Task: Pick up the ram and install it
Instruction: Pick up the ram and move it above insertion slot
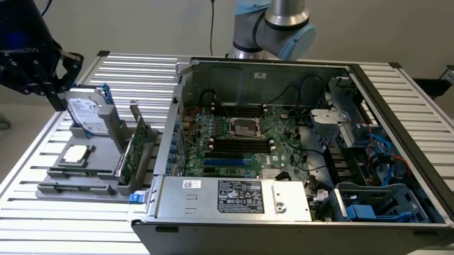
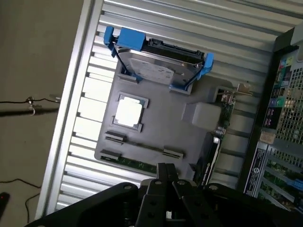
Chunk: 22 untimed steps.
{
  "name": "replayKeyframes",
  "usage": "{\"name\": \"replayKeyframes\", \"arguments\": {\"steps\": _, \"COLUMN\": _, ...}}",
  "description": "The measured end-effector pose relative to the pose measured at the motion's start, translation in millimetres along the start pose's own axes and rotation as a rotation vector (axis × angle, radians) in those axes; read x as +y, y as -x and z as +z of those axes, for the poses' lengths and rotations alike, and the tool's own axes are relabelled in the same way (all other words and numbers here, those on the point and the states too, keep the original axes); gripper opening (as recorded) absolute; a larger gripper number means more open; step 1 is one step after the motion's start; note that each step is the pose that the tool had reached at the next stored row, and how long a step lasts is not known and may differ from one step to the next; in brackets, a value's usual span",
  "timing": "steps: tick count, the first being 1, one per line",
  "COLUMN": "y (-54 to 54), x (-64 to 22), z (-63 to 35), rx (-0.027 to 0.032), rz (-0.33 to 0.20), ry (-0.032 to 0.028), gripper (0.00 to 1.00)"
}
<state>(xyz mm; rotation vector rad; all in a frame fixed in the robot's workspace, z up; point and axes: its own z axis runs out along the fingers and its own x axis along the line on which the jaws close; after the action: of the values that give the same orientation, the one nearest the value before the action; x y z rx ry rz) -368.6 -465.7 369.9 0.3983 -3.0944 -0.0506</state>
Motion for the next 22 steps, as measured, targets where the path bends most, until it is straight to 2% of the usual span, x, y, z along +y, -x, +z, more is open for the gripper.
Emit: {"name": "replayKeyframes", "arguments": {"steps": 22, "y": 0.1, "x": -0.2, "z": 4.2, "rx": 0.0139, "rz": -0.399, "ry": -0.0068, "gripper": 0.11}}
